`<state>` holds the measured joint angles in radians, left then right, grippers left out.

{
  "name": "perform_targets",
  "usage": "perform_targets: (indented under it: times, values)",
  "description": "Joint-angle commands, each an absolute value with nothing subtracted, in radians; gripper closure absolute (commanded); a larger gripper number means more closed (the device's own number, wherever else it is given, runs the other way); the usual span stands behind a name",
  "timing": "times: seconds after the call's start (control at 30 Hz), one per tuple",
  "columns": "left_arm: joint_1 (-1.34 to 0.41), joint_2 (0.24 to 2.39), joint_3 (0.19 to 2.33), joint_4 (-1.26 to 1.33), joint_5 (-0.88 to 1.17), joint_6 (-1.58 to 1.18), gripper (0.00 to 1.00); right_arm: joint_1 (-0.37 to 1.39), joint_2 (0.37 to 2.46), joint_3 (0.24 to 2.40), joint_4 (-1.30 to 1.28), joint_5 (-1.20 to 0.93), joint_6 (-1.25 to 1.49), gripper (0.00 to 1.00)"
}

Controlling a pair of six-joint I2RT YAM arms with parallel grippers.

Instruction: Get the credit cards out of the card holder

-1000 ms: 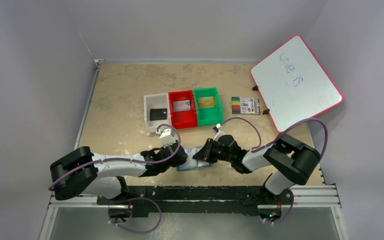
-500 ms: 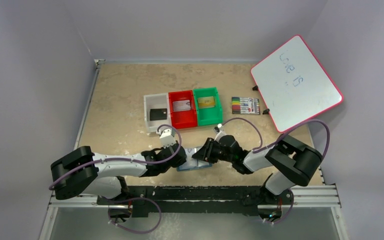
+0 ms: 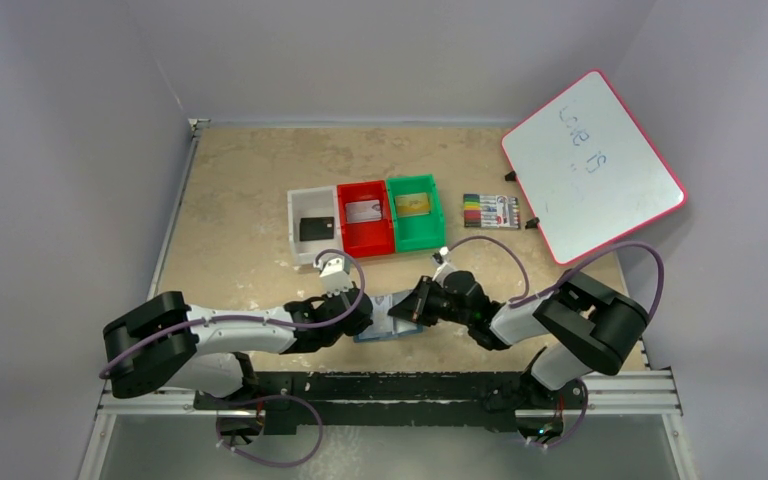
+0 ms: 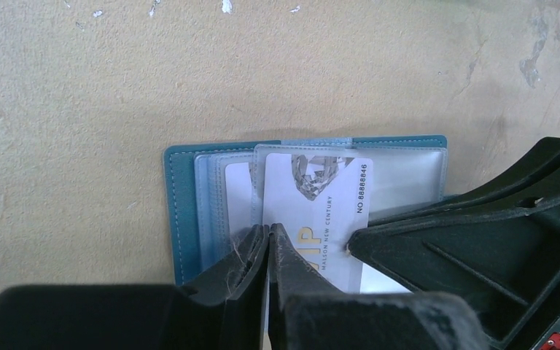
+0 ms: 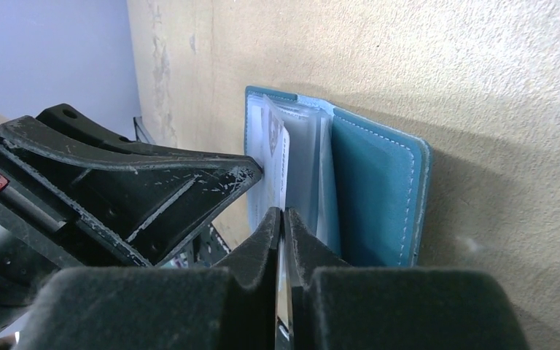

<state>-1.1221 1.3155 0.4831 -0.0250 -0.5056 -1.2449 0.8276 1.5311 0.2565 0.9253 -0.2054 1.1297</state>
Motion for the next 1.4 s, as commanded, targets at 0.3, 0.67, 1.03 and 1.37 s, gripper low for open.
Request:
perform_targets:
  times: [0.3, 0.67, 1.03, 1.37]
  values:
    - [-1.131, 1.354, 0.488, -0.121, -0.53, -1.223, 0.99, 0.81, 1.514, 0.228, 1.01, -0.24, 1.147, 0.82]
    - [-1.132, 1.363, 0.497, -0.131, -0.531, -1.22, 1.0, 0.801, 1.507, 0.213, 1.015, -0.235, 1.151, 1.0]
    - [-1.133, 1.361, 0.503, -0.152, -0.546, -1.22, 1.0, 0.792, 1.465, 0.202, 0.959, -0.218, 1.138, 0.99]
    - [-1.136, 1.341, 0.504, -0.152, -0.55, -1.227, 1.0, 0.787, 1.41, 0.214, 0.864, -0.196, 1.112, 0.98]
